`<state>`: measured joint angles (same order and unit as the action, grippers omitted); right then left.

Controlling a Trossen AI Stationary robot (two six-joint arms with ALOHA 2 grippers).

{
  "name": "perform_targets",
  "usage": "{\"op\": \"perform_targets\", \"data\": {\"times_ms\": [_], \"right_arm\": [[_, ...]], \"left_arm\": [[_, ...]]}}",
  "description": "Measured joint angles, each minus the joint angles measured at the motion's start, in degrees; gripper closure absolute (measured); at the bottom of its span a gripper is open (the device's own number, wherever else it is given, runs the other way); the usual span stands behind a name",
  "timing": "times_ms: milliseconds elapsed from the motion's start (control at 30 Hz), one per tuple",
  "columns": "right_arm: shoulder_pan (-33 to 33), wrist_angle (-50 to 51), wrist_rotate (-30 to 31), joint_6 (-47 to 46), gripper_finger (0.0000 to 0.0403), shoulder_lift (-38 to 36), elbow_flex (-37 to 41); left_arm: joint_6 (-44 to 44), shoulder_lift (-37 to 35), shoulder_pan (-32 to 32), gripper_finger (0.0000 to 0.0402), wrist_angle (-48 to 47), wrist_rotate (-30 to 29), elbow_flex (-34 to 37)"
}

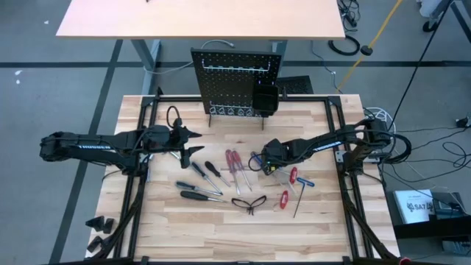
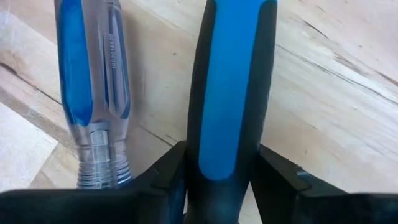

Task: Hang tools onto peg board
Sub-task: Hang the blue screwdriver onto the peg board

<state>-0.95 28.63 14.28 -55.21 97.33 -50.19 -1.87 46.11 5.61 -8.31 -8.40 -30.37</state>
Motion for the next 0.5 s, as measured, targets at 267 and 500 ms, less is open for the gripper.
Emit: {"op": "perform_targets", "data": {"times_ms": [267, 500], "right_arm": [[3.31, -2.18, 12.83, -2.29, 0.0269, -2.43, 0.24], [8.43, -12.02, 21.61, 4.71, 0.0269, -5.70, 0.22]], "left_arm": [[0.00, 0.00, 0.00, 0.0171, -0.44, 0.00, 0.00], [-0.02, 0.00, 0.00, 0.0171, -0.35, 0.00, 0.00]]}}
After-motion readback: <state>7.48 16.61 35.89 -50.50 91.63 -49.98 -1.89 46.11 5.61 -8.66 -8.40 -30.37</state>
